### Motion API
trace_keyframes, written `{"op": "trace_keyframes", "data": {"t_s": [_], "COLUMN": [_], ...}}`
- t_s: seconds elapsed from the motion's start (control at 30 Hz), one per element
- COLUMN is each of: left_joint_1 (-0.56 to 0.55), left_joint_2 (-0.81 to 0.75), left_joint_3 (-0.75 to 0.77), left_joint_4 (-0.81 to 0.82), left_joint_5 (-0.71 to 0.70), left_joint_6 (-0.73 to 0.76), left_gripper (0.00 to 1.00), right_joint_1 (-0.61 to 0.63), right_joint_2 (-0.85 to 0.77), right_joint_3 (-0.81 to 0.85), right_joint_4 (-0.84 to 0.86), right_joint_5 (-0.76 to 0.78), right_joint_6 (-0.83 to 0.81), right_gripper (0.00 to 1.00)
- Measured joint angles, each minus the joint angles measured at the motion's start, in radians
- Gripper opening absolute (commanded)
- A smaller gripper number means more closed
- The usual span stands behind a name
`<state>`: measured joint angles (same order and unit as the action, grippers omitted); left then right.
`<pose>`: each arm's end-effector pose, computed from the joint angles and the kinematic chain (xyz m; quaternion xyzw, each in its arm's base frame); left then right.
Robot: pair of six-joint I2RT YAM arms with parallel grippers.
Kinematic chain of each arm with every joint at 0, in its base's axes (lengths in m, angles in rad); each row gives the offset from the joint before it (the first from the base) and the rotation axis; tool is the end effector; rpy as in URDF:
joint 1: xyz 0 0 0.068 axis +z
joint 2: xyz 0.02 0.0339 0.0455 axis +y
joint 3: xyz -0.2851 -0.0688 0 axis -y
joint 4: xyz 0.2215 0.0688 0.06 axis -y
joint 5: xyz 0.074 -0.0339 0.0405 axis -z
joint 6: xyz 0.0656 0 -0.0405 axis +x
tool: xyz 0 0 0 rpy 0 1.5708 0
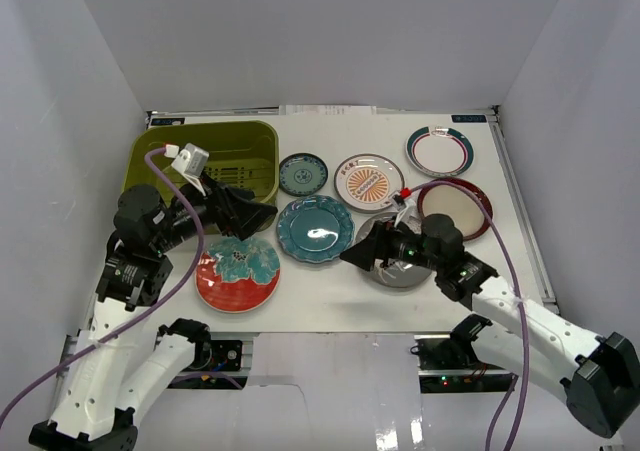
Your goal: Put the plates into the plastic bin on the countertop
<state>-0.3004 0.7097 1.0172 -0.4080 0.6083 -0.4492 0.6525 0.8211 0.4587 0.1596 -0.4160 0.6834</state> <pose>0.1072 -0.0725 0.4107 0.1477 0.7207 -0.4410 0.5142 0.1312 0.1336 0.2728 -0.1188 0.7603 0.5086 0.3863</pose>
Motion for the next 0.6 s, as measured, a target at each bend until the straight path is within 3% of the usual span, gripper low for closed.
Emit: {"op": "trace_keyframes", "data": {"t_s": [0.07, 0.13, 0.17, 0.23, 0.3, 0.43, 0.57, 0.6], "left_joint_1": [0.0, 0.0, 0.0, 0.0, 0.0, 0.0, 0.0, 0.0], "left_joint_2": [-0.004, -0.026, -0.044, -0.09, -0.145, -0.217, -0.234, -0.234], "left_joint_3": [-0.001, -0.017, -0.032, -0.068, -0.102, -0.133, -0.158, -0.16], "left_joint_4": [0.0, 0.001, 0.002, -0.001, -0.006, -0.036, -0.082, -0.099], "left_joint_5": [-0.009, -0.023, -0.029, -0.042, -0.058, -0.08, -0.122, -0.135], "left_joint_6": [0.012, 0.024, 0.031, 0.039, 0.043, 0.045, 0.041, 0.041], "left_gripper": [0.98, 0.98, 0.98, 0.98, 0.98, 0.98, 0.97, 0.9], "right_joint_1": [0.058, 0.126, 0.162, 0.219, 0.267, 0.325, 0.404, 0.419], "right_joint_2": [0.04, 0.088, 0.109, 0.143, 0.179, 0.273, 0.373, 0.396], "right_joint_3": [-0.001, -0.001, -0.003, -0.013, -0.024, -0.023, -0.008, -0.001], "right_joint_4": [0.035, 0.079, 0.101, 0.142, 0.182, 0.231, 0.257, 0.263], "right_joint_5": [0.055, 0.13, 0.173, 0.233, 0.286, 0.389, 0.474, 0.487], "right_joint_6": [0.018, 0.029, 0.041, 0.058, 0.086, 0.13, 0.169, 0.182], "right_gripper": [0.82, 0.72, 0.62, 0.53, 0.3, 0.3, 0.49, 0.53]}}
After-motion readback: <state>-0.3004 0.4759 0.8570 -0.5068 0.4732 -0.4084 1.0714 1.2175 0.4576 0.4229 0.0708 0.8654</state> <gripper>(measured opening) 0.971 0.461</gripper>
